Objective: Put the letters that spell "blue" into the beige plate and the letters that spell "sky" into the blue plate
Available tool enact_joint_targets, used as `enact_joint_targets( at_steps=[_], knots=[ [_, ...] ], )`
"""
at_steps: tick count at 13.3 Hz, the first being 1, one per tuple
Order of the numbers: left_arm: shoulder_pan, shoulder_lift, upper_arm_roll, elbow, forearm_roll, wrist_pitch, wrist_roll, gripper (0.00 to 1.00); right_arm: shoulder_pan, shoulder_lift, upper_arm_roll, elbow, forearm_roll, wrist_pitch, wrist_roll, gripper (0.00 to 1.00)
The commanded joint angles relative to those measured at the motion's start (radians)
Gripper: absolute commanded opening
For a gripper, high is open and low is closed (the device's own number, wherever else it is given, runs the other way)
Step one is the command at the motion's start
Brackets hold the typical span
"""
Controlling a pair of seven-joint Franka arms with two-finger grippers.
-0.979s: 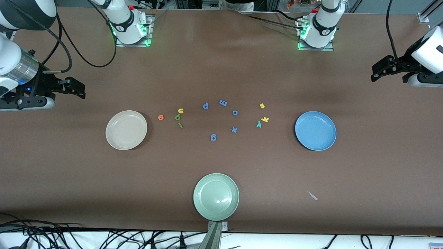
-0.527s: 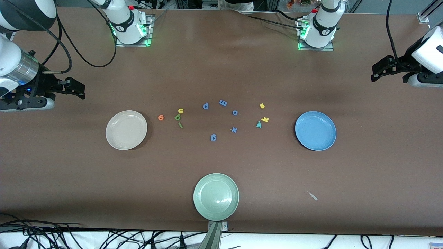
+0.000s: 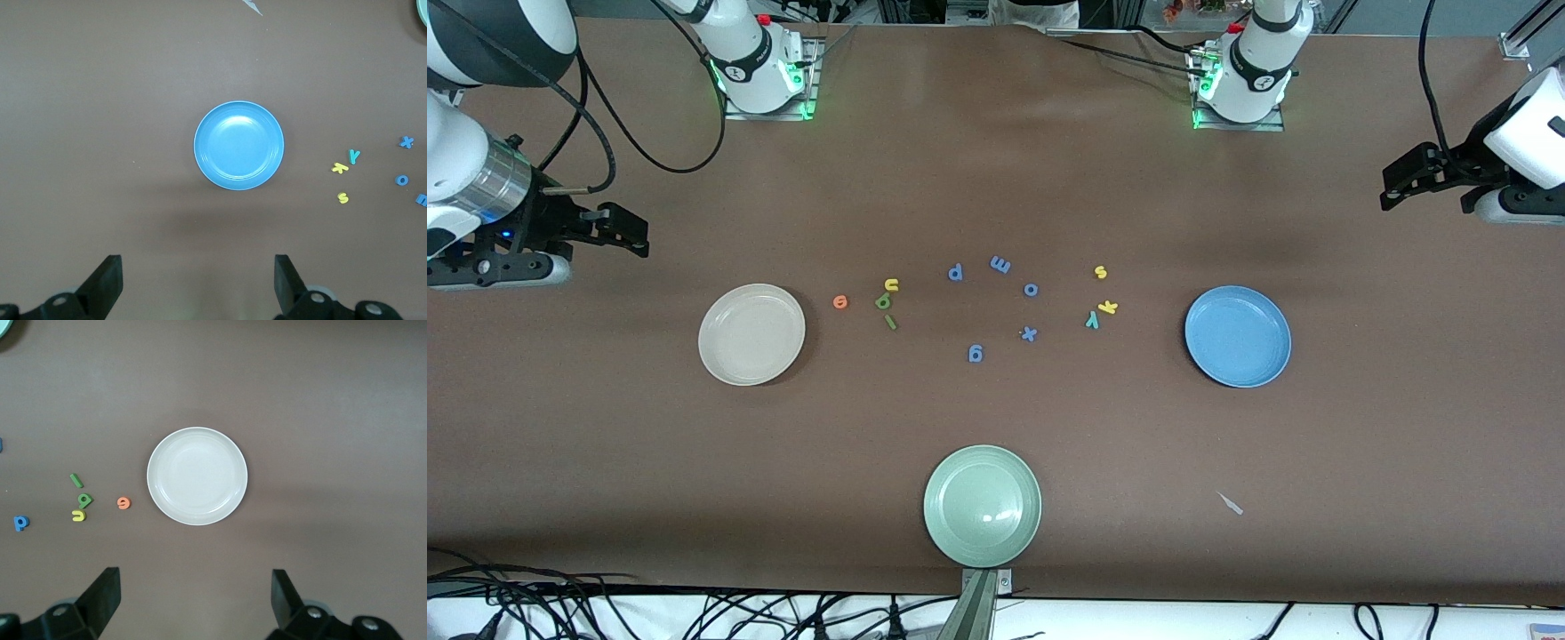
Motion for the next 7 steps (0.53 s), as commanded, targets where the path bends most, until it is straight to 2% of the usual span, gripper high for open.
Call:
enact_joint_targets(
  at_steps=[1,7],
  knots=[
    [0.002,0.015,-0.001,0.032,-0.011,-0.016,0.010,1.00,-0.002,-0.017,-0.002,-0.022,0.006,0.015,-0.018,1.00],
    [0.002,0.015,-0.001,0.032,-0.011,-0.016,0.010,1.00,-0.003,-0.018,-0.003,-0.022,0.006,0.015,-0.028,1.00]
  ],
)
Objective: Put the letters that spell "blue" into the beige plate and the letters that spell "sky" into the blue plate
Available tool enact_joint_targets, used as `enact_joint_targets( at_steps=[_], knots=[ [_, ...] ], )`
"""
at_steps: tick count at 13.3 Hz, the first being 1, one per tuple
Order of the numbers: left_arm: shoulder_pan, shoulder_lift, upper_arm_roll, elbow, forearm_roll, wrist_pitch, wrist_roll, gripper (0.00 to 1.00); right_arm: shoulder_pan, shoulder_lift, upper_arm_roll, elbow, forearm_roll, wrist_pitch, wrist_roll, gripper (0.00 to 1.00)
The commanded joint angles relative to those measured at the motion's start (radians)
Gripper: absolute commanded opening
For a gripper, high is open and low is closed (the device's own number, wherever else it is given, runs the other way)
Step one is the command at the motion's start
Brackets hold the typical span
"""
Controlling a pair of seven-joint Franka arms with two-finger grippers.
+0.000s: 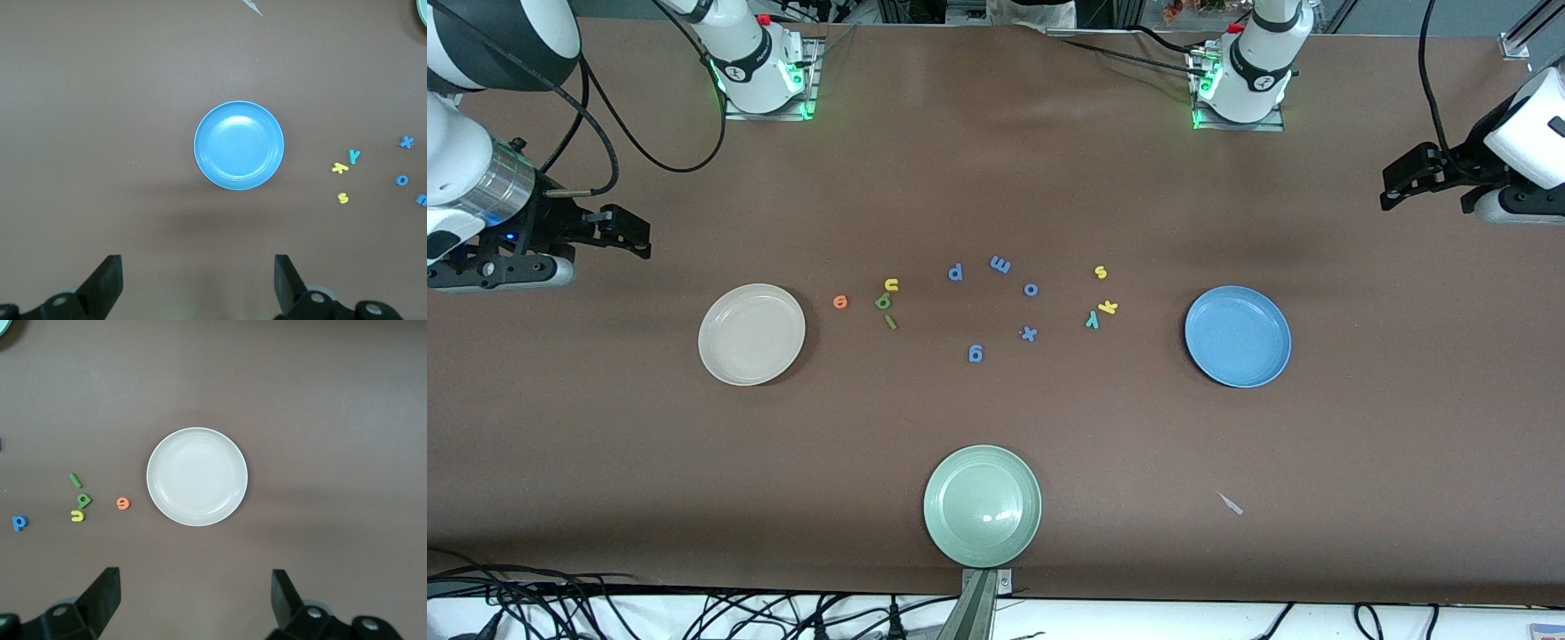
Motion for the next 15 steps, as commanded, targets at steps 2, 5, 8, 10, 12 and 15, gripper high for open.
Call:
enact_joint_targets(
  at_steps=[2,5,8,10,12,15],
  knots=[
    [0.002,0.015,-0.001,0.032,-0.011,-0.016,0.010,1.00,-0.003,-0.018,-0.003,-0.018,0.006,0.010,-0.026,1.00],
    [0.002,0.015,-0.001,0.031,-0.011,-0.017,0.010,1.00,-0.003,-0.013,-0.003,-0.020,0.006,0.024,-0.026,1.00],
    [0.002,0.015,-0.001,0.031,-0.011,-0.017,0.010,1.00,-0.003,-0.012,-0.003,-0.020,0.006,0.024,-0.026,1.00],
    [0.002,0.015,-0.001,0.032,-0.011,-0.016,0.011,1.00,-0.003,-0.013,-0.003,-0.026,0.006,0.025,-0.024,1.00],
    [0.002,0.015,-0.001,0.032,-0.009,-0.016,0.011,1.00,-0.003,-0.016,-0.003,-0.034,0.006,0.028,-0.024,1.00],
    [0.002,0.015,-0.001,0.032,-0.011,-0.016,0.011,1.00,-0.003,-0.022,0.000,-0.053,0.006,0.047,-0.024,1.00]
  ],
)
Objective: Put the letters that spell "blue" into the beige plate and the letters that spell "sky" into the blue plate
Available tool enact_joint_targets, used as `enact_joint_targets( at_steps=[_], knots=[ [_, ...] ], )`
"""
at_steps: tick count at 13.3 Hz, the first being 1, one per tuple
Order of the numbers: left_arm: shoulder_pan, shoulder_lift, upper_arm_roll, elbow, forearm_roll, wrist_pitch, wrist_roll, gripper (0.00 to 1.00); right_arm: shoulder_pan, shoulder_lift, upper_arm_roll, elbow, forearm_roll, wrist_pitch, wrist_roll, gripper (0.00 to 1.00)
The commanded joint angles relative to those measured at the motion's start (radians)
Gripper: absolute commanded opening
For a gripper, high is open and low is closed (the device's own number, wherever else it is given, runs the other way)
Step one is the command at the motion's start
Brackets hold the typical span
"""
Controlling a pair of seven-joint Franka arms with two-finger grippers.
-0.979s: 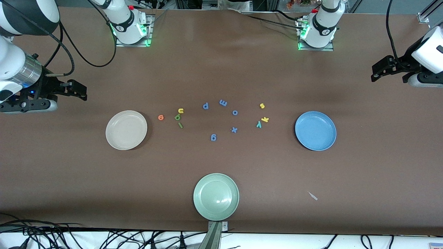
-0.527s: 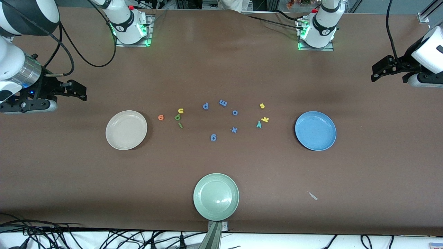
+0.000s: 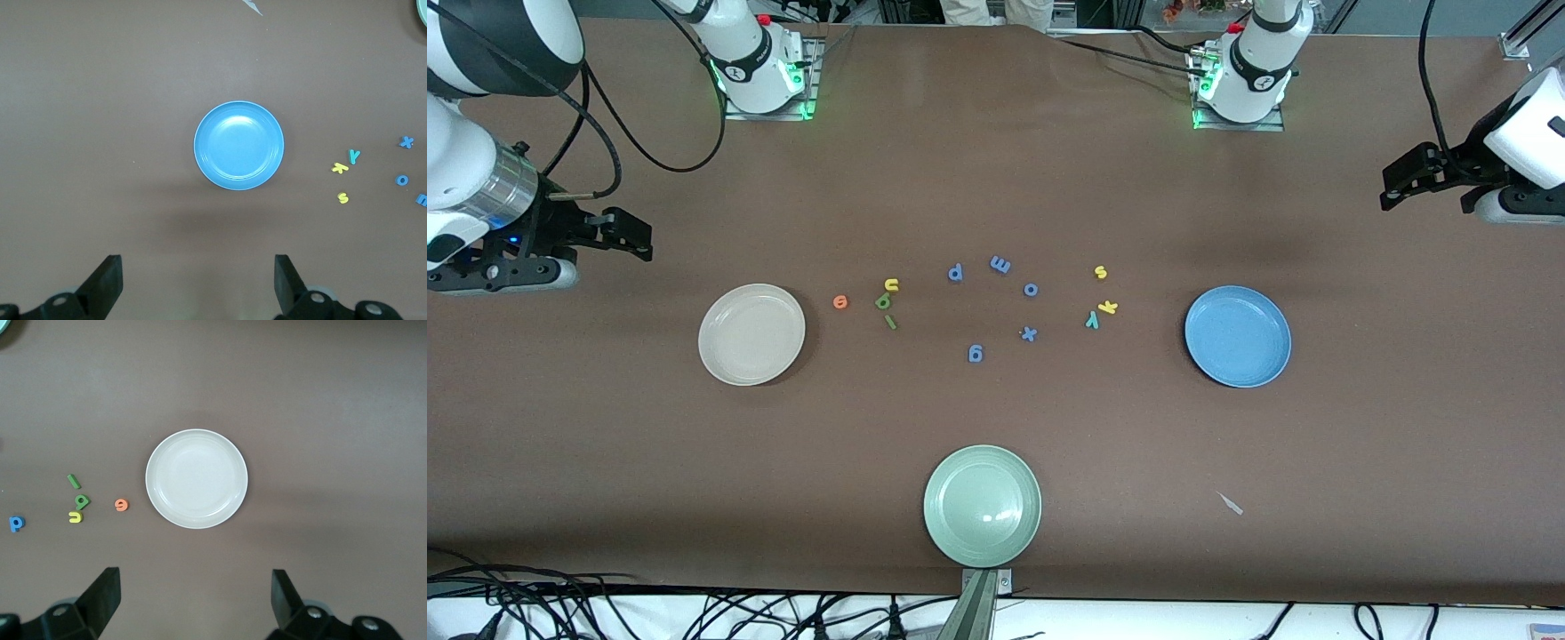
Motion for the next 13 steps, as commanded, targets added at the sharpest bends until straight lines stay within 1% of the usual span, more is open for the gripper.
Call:
enact_joint_targets(
  at_steps=[1,13],
  knots=[
    [0.002,0.015,-0.001,0.032,-0.009,-0.016,0.011,1.00,-0.002,-0.025,0.002,-0.033,0.006,0.019,-0.014,1.00],
    [0.002,0.015,-0.001,0.032,-0.009,-0.016,0.009,1.00,-0.003,-0.025,0.002,-0.046,0.006,0.027,-0.015,1.00]
  ],
)
